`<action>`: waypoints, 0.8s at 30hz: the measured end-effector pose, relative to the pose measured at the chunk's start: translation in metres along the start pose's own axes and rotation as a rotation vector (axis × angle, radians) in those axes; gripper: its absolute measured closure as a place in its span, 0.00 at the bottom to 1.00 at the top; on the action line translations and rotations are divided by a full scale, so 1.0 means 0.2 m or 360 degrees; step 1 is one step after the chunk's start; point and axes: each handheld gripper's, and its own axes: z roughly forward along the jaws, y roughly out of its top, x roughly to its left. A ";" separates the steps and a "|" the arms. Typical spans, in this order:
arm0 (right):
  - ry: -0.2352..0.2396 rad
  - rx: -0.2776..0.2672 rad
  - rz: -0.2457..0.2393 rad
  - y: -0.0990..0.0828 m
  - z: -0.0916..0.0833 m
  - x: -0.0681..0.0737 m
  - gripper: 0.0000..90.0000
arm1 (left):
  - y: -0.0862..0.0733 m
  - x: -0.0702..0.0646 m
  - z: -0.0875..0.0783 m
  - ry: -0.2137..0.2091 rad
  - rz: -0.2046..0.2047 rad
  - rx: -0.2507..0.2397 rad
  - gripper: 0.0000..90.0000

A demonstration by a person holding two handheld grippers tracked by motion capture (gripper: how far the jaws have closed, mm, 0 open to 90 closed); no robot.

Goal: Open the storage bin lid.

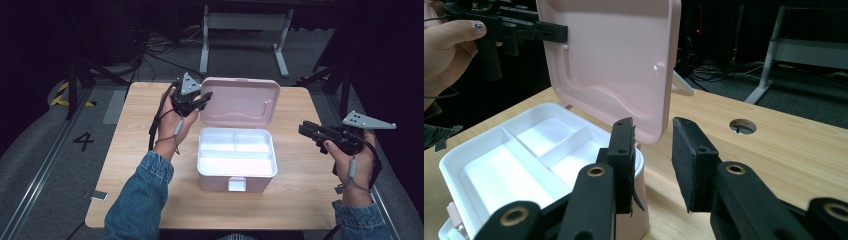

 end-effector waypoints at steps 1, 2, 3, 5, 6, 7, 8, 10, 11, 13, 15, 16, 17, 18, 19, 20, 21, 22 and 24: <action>0.0002 -0.0001 0.0004 0.00 0.00 0.00 0.79 | 0.00 0.01 0.01 0.0000 -0.0013 0.0007 0.78; 0.0000 -0.0003 0.0003 0.00 0.00 0.00 0.79 | 0.00 0.01 0.02 0.0000 -0.0019 0.0007 0.77; -0.0001 -0.0007 0.0005 0.00 0.00 0.00 0.79 | 0.00 0.02 0.03 0.0005 -0.0017 0.0017 0.77; -0.0003 -0.0002 0.0001 0.00 0.00 -0.01 0.79 | 0.01 0.02 0.04 0.0003 -0.0031 0.0029 0.76; -0.0002 0.0003 0.0003 -0.01 0.01 -0.01 0.79 | 0.01 0.03 0.05 0.0004 -0.0025 0.0042 0.76; -0.0003 0.0003 -0.0001 -0.01 0.01 -0.01 0.79 | 0.01 0.03 0.06 0.0002 -0.0046 0.0044 0.76; 0.0000 -0.0002 0.0003 -0.01 0.01 -0.01 0.79 | 0.00 0.04 0.06 0.0000 -0.0051 0.0049 0.76; -0.0003 -0.0001 0.0005 -0.01 0.01 -0.01 0.79 | 0.00 0.06 0.08 -0.0013 -0.0074 0.0051 0.76; -0.0001 0.0001 0.0008 -0.01 0.00 -0.02 0.79 | -0.01 0.07 0.09 -0.0009 -0.0078 0.0046 0.76; -0.0003 0.0004 0.0009 -0.01 0.01 -0.02 0.79 | -0.02 0.08 0.10 -0.0010 -0.0083 0.0047 0.76; -0.0001 0.0003 0.0012 -0.01 0.01 -0.02 0.79 | -0.03 0.09 0.12 -0.0007 -0.0092 0.0053 0.77; 0.0000 0.0009 0.0008 -0.01 0.01 -0.02 0.79 | -0.03 0.10 0.14 -0.0001 -0.0095 0.0060 0.77; -0.0002 0.0010 0.0010 -0.01 0.01 -0.02 0.79 | -0.03 0.10 0.14 -0.0001 -0.0095 0.0060 0.77; -0.0002 0.0010 0.0010 -0.01 0.01 -0.02 0.79 | -0.04 0.11 0.14 0.0005 -0.0095 0.0073 0.77; 0.0000 0.0011 0.0010 -0.01 0.01 -0.02 0.79 | -0.05 0.12 0.16 0.0006 -0.0104 0.0080 0.78; 0.0000 0.0011 0.0010 -0.01 0.01 -0.02 0.79 | -0.05 0.12 0.16 0.0006 -0.0104 0.0080 0.78; 0.0001 0.0011 0.0012 -0.01 0.01 -0.02 0.79 | -0.05 0.12 0.17 0.0002 -0.0120 0.0079 0.78; 0.0003 0.0009 0.0012 -0.01 0.01 -0.02 0.79 | -0.05 0.13 0.17 -0.0007 -0.0137 0.0084 0.78; 0.0010 0.0016 0.0017 -0.02 0.02 -0.02 0.79 | -0.06 0.14 0.18 -0.0020 -0.0164 0.0097 0.78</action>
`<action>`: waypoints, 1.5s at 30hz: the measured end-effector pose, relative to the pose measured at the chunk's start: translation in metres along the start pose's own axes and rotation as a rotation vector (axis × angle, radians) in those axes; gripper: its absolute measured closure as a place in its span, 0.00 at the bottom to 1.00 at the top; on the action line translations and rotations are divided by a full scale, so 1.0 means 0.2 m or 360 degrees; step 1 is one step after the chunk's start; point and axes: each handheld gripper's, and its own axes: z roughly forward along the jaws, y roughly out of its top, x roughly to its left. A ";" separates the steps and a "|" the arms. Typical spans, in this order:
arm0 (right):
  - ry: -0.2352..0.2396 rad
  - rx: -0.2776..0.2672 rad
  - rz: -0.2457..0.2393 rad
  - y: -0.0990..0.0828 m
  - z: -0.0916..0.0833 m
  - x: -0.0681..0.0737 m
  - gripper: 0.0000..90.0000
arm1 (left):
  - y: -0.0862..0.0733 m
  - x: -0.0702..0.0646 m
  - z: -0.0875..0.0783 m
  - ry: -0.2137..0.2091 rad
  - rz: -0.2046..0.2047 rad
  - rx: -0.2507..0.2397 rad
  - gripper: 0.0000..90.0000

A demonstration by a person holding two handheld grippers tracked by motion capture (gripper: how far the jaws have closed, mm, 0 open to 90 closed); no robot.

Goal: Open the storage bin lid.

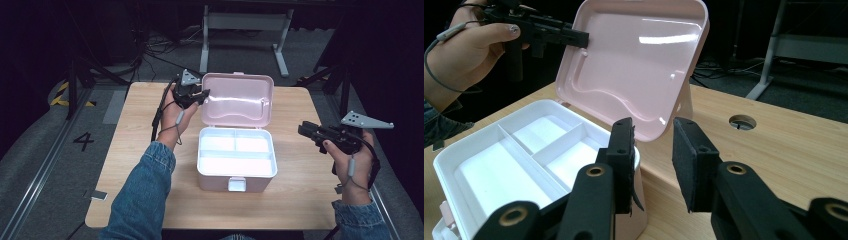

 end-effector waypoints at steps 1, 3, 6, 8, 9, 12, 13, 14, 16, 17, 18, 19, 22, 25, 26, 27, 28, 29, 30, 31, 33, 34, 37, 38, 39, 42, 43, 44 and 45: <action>0.0000 0.0000 0.0000 0.00 0.00 0.00 0.79 | 0.00 0.00 0.00 0.0000 0.0000 0.0000 0.78; -0.0006 0.0000 0.0001 0.00 0.00 0.00 0.79 | 0.00 0.01 0.01 -0.0005 -0.0004 0.0012 0.78; -0.0004 0.0003 0.0005 0.00 0.00 0.00 0.79 | 0.00 0.02 0.03 -0.0014 -0.0028 0.0028 0.78; 0.0004 0.0006 0.0001 0.00 0.01 0.00 0.79 | -0.01 0.02 0.04 -0.0011 -0.0045 0.0035 0.77; 0.0007 0.0003 0.0001 0.00 0.01 0.00 0.79 | -0.01 0.02 0.05 -0.0010 -0.0047 0.0034 0.77; 0.0006 0.0006 -0.0002 -0.01 0.02 0.00 0.79 | -0.01 0.03 0.06 0.0000 -0.0046 0.0052 0.76; 0.0007 0.0009 -0.0002 -0.01 0.02 0.00 0.79 | -0.02 0.03 0.06 0.0001 -0.0051 0.0054 0.76; 0.0007 0.0006 0.0002 -0.01 0.02 0.00 0.79 | -0.02 0.03 0.07 0.0004 -0.0052 0.0057 0.76; 0.0005 0.0009 0.0007 -0.01 0.02 0.00 0.79 | -0.02 0.04 0.08 0.0004 -0.0055 0.0063 0.75; 0.0005 0.0009 0.0008 -0.01 0.02 0.00 0.79 | -0.03 0.04 0.09 0.0007 -0.0057 0.0067 0.75; 0.0006 0.0009 0.0008 -0.01 0.02 0.00 0.79 | -0.03 0.04 0.09 0.0004 -0.0064 0.0076 0.75; 0.0007 0.0009 0.0008 -0.01 0.02 0.00 0.79 | -0.03 0.04 0.10 0.0001 -0.0078 0.0081 0.75; 0.0010 0.0012 0.0006 -0.01 0.02 0.00 0.79 | -0.04 0.05 0.12 -0.0001 -0.0100 0.0111 0.74; 0.0013 0.0018 0.0000 -0.01 0.03 0.00 0.79 | -0.05 0.06 0.14 -0.0006 -0.0107 0.0121 0.74; 0.0012 0.0023 0.0003 -0.01 0.03 0.00 0.79 | -0.06 0.06 0.15 -0.0003 -0.0119 0.0126 0.74; 0.0011 0.0023 0.0002 -0.01 0.03 0.00 0.79 | -0.06 0.06 0.16 -0.0004 -0.0113 0.0137 0.73; 0.0012 0.0024 0.0003 -0.01 0.03 -0.01 0.79 | -0.06 0.07 0.16 0.0000 -0.0104 0.0151 0.73; 0.0013 0.0021 0.0005 -0.02 0.04 -0.01 0.79 | -0.07 0.06 0.17 0.0000 -0.0116 0.0156 0.74; 0.0016 0.0022 0.0010 -0.02 0.04 -0.01 0.80 | -0.08 0.07 0.18 -0.0002 -0.0114 0.0171 0.74; 0.0014 0.0021 0.0009 -0.02 0.04 -0.01 0.80 | -0.08 0.07 0.18 -0.0005 -0.0121 0.0184 0.75; 0.0012 0.0024 0.0004 -0.02 0.04 -0.01 0.80 | -0.09 0.08 0.19 -0.0019 -0.0147 0.0197 0.75; 0.0012 0.0025 0.0008 -0.02 0.04 -0.01 0.80 | -0.09 0.08 0.20 -0.0031 -0.0171 0.0195 0.75; 0.0017 0.0035 0.0008 -0.02 0.05 -0.01 0.80 | -0.10 0.09 0.22 -0.0030 -0.0171 0.0222 0.74; 0.0017 0.0041 0.0007 -0.02 0.05 -0.01 0.80 | -0.10 0.09 0.22 -0.0031 -0.0181 0.0228 0.74; 0.0017 0.0042 0.0008 -0.02 0.06 -0.01 0.80 | -0.10 0.09 0.22 -0.0034 -0.0181 0.0235 0.74; 0.0018 0.0043 0.0011 -0.03 0.06 -0.01 0.80 | -0.11 0.09 0.23 -0.0041 -0.0194 0.0243 0.74; 0.0019 0.0045 0.0008 -0.03 0.06 -0.01 0.80 | -0.11 0.09 0.23 -0.0041 -0.0203 0.0246 0.74; 0.0020 0.0044 0.0006 -0.03 0.06 -0.01 0.80 | -0.11 0.10 0.24 -0.0044 -0.0197 0.0259 0.74; 0.0020 0.0044 0.0005 -0.03 0.06 -0.01 0.80 | -0.12 0.09 0.24 -0.0050 -0.0203 0.0262 0.73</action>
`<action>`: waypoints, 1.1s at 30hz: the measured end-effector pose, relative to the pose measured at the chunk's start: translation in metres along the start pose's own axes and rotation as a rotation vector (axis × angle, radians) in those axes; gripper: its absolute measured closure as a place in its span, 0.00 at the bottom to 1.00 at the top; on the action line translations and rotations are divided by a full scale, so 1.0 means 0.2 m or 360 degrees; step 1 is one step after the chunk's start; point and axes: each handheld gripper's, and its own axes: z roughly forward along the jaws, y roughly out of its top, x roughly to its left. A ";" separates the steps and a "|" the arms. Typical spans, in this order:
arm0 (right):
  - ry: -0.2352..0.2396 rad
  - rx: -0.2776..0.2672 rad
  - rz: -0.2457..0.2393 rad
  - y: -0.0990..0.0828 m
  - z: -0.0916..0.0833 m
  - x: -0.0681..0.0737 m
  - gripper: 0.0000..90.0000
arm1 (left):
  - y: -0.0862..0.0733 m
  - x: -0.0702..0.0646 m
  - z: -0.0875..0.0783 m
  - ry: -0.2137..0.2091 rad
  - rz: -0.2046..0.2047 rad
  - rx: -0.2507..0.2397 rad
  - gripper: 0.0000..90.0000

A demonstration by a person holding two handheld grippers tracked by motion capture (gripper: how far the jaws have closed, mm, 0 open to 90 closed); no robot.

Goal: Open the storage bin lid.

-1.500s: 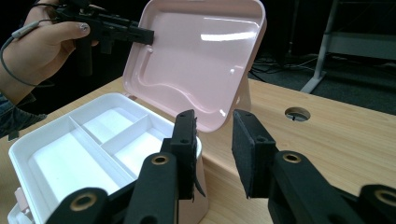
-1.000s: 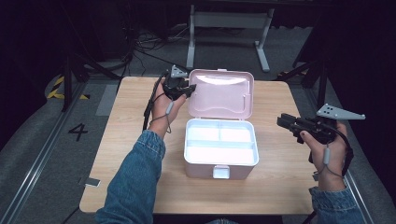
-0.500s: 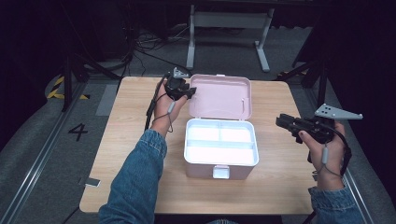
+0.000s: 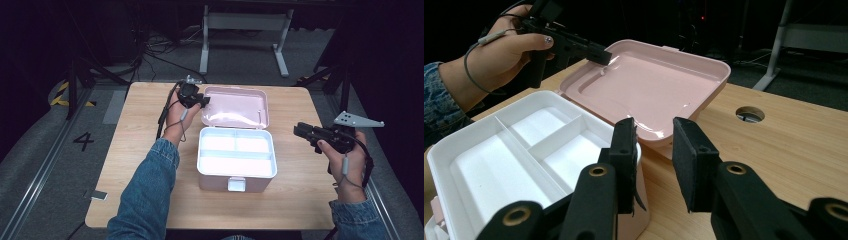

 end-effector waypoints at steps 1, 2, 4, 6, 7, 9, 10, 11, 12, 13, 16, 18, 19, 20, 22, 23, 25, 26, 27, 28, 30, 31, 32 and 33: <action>0.0000 0.0003 0.0004 0.00 0.00 0.00 0.80 | 0.00 0.00 0.01 0.0001 0.0006 0.0016 0.73; -0.0001 0.0004 0.0003 0.00 0.00 0.00 0.80 | 0.00 0.00 0.01 0.0000 -0.0005 0.0030 0.72; 0.0000 0.0005 0.0005 0.00 0.00 0.00 0.80 | -0.01 0.00 0.02 0.0001 -0.0008 0.0054 0.71; 0.0003 0.0005 0.0002 0.00 0.00 0.00 0.80 | -0.01 0.01 0.03 -0.0004 -0.0010 0.0077 0.71; 0.0005 0.0006 0.0001 0.00 0.00 0.00 0.80 | -0.01 0.01 0.03 -0.0004 -0.0010 0.0077 0.70; 0.0008 0.0004 0.0002 0.00 0.00 0.00 0.80 | -0.02 0.01 0.05 -0.0013 -0.0021 0.0090 0.70; 0.0006 0.0004 0.0002 0.00 0.00 0.00 0.80 | -0.02 0.01 0.05 -0.0009 -0.0008 0.0101 0.69; 0.0006 0.0003 0.0002 0.00 0.00 0.00 0.80 | -0.02 0.01 0.05 -0.0009 -0.0005 0.0107 0.69; 0.0007 0.0002 0.0004 0.00 0.00 0.00 0.80 | -0.02 0.00 0.05 -0.0005 -0.0011 0.0107 0.69; 0.0007 0.0003 0.0004 0.00 0.00 0.00 0.79 | -0.02 0.00 0.05 -0.0010 -0.0026 0.0106 0.69; 0.0009 -0.0001 0.0002 0.00 0.00 0.00 0.80 | -0.03 0.01 0.06 -0.0017 -0.0015 0.0114 0.68; 0.0008 -0.0007 -0.0005 0.00 0.00 0.01 0.79 | -0.04 0.01 0.07 -0.0019 -0.0020 0.0120 0.68; 0.0009 -0.0009 -0.0006 0.00 0.00 0.01 0.79 | -0.04 0.01 0.07 -0.0016 -0.0020 0.0124 0.68; 0.0007 -0.0009 -0.0011 0.00 0.00 0.01 0.79 | -0.04 0.02 0.08 -0.0014 -0.0020 0.0126 0.68; 0.0010 -0.0015 -0.0008 0.00 0.00 0.01 0.79 | -0.04 0.01 0.08 -0.0015 -0.0029 0.0136 0.68; 0.0005 -0.0015 -0.0012 0.00 0.00 0.01 0.79 | -0.04 0.02 0.08 -0.0013 -0.0026 0.0139 0.68; 0.0009 -0.0005 -0.0009 0.00 0.00 0.01 0.79 | -0.04 0.01 0.08 -0.0005 -0.0031 0.0147 0.68; 0.0013 -0.0006 -0.0013 0.00 0.01 0.01 0.79 | -0.04 0.01 0.08 -0.0003 -0.0032 0.0151 0.68; 0.0014 -0.0006 -0.0016 0.00 0.01 0.01 0.79 | -0.04 0.01 0.08 -0.0003 -0.0037 0.0155 0.68; 0.0014 -0.0005 -0.0018 0.00 0.01 0.01 0.79 | -0.04 0.01 0.08 -0.0006 -0.0044 0.0157 0.67; 0.0017 -0.0006 -0.0017 0.01 0.01 0.01 0.79 | -0.05 0.01 0.09 -0.0017 -0.0048 0.0156 0.60; 0.0017 -0.0010 -0.0026 0.01 0.01 0.01 0.79 | -0.05 0.00 0.09 -0.0023 -0.0039 0.0160 0.55; 0.0017 -0.0010 -0.0027 0.01 0.01 0.01 0.79 | -0.04 -0.01 0.09 -0.0005 -0.0025 0.0155 0.50; 0.0017 -0.0013 -0.0026 0.01 0.01 0.01 0.79 | -0.04 -0.01 0.08 0.0011 -0.0016 0.0132 0.46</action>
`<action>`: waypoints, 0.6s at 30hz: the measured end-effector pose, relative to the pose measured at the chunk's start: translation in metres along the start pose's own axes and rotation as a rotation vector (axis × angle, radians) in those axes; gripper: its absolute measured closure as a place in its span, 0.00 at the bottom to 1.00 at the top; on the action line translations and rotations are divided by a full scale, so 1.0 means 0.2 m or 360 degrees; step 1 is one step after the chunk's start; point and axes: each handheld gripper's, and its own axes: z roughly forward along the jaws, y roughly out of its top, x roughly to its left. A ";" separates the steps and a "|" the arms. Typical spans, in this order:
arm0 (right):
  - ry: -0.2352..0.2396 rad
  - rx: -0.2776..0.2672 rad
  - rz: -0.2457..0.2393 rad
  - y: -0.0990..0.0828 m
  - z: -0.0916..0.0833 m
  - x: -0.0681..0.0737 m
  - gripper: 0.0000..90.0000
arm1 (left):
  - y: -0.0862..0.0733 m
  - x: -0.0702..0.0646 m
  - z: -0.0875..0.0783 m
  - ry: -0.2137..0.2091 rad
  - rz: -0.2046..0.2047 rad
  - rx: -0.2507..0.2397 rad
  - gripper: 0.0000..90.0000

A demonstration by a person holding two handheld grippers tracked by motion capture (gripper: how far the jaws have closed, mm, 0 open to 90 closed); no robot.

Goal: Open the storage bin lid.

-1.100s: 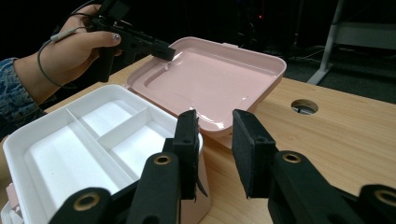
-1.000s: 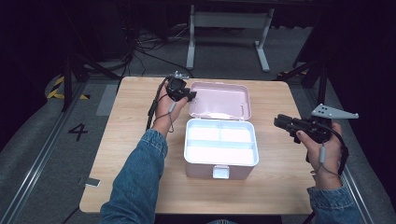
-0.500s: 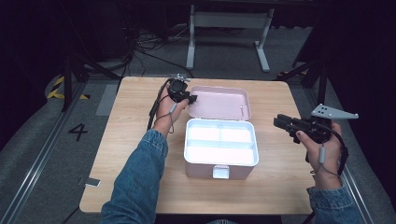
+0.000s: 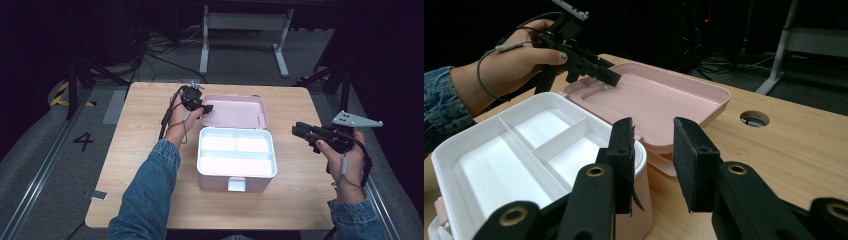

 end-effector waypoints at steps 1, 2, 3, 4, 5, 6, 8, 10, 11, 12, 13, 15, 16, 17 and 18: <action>0.0005 -0.0001 0.0006 0.00 0.00 0.00 0.79 | 0.00 -0.01 -0.01 0.0003 0.0000 -0.0016 0.43; 0.0007 -0.0002 -0.0001 0.00 0.00 0.00 0.79 | 0.01 -0.01 -0.02 0.0004 -0.0002 -0.0031 0.41; 0.0007 0.0001 0.0001 0.01 0.00 0.00 0.79 | 0.01 -0.02 -0.03 0.0001 0.0005 -0.0054 0.40; 0.0008 -0.0001 0.0002 0.01 0.00 0.00 0.79 | 0.02 -0.02 -0.05 0.0010 0.0005 -0.0059 0.39; 0.0011 -0.0001 0.0003 0.01 0.00 0.00 0.79 | 0.02 -0.03 -0.06 0.0016 0.0017 -0.0073 0.38; 0.0014 0.0003 0.0004 0.01 0.01 0.00 0.79 | 0.02 -0.03 -0.06 0.0016 0.0017 -0.0073 0.38; 0.0014 0.0004 0.0006 0.01 0.01 0.00 0.78 | 0.03 -0.03 -0.10 0.0009 0.0028 -0.0107 0.38; 0.0015 0.0009 0.0007 0.00 0.01 0.00 0.78 | 0.04 -0.04 -0.13 -0.0006 0.0035 -0.0134 0.37; 0.0017 0.0009 0.0014 0.01 0.01 0.00 0.78 | 0.04 -0.05 -0.15 -0.0012 0.0045 -0.0148 0.37; 0.0017 0.0009 0.0014 0.01 0.01 0.00 0.78 | 0.04 -0.06 -0.17 -0.0015 0.0068 -0.0168 0.37; 0.0020 0.0010 0.0017 0.01 0.01 0.00 0.78 | 0.04 -0.07 -0.20 -0.0019 0.0078 -0.0178 0.37; 0.0020 0.0007 0.0015 0.01 0.01 0.00 0.78 | 0.04 -0.09 -0.25 -0.0027 0.0106 -0.0201 0.37; 0.0023 0.0005 0.0012 0.02 0.02 0.00 0.78 | 0.04 -0.09 -0.27 -0.0024 0.0123 -0.0211 0.37; 0.0024 0.0004 0.0007 0.02 0.02 -0.01 0.78 | 0.04 -0.10 -0.31 -0.0026 0.0143 -0.0222 0.36; 0.0024 0.0009 0.0010 0.02 0.02 -0.01 0.78 | 0.03 -0.12 -0.34 -0.0029 0.0154 -0.0240 0.36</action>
